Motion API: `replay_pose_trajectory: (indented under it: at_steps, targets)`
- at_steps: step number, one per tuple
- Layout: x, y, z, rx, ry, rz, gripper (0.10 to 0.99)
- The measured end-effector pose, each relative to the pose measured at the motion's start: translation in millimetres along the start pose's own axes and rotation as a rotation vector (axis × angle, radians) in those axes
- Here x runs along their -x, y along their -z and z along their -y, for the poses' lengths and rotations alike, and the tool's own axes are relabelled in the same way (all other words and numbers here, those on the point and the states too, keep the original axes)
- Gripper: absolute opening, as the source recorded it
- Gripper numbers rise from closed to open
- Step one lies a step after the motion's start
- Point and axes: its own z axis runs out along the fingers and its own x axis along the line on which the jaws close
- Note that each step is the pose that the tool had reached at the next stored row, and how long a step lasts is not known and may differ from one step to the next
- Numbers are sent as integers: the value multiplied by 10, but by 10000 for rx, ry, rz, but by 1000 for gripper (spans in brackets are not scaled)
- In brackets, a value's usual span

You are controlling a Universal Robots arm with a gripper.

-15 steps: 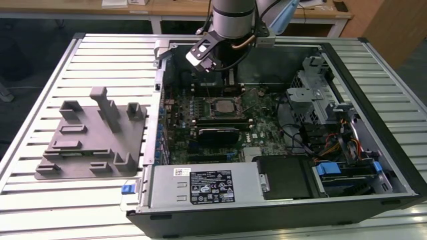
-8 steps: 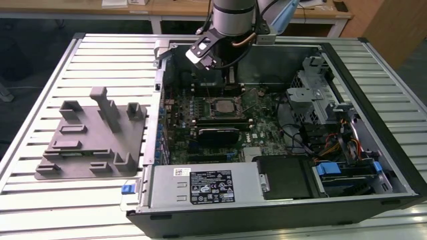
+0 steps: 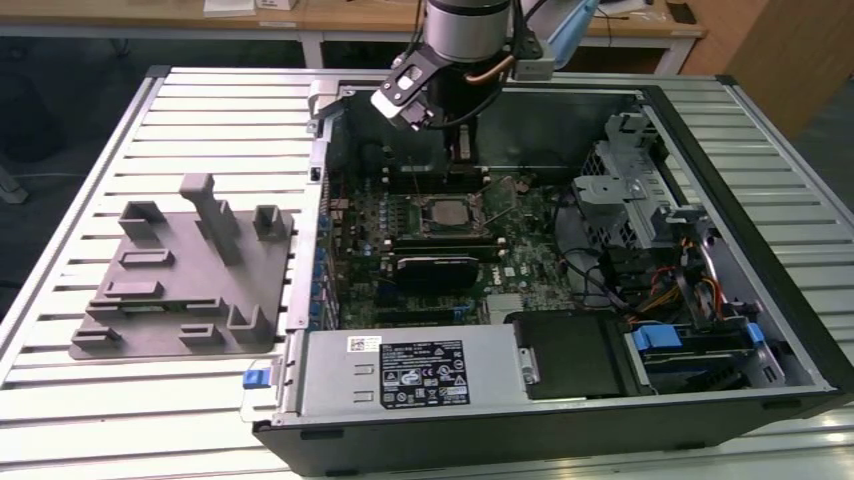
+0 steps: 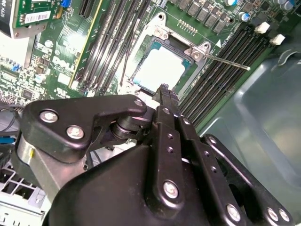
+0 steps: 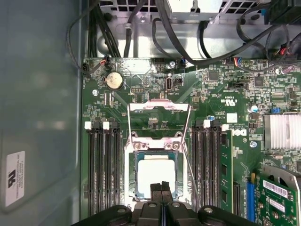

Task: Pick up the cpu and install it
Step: 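Close the cpu cover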

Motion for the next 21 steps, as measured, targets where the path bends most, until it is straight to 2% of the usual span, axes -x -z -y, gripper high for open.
replay_pose_trajectory:
  at_steps: [6,13,21]
  targets:
    - [1,56,-2,-1,0,0,106]
    - [1,62,-5,0,1,-1,106]
    - [0,59,-73,0,0,0,106]
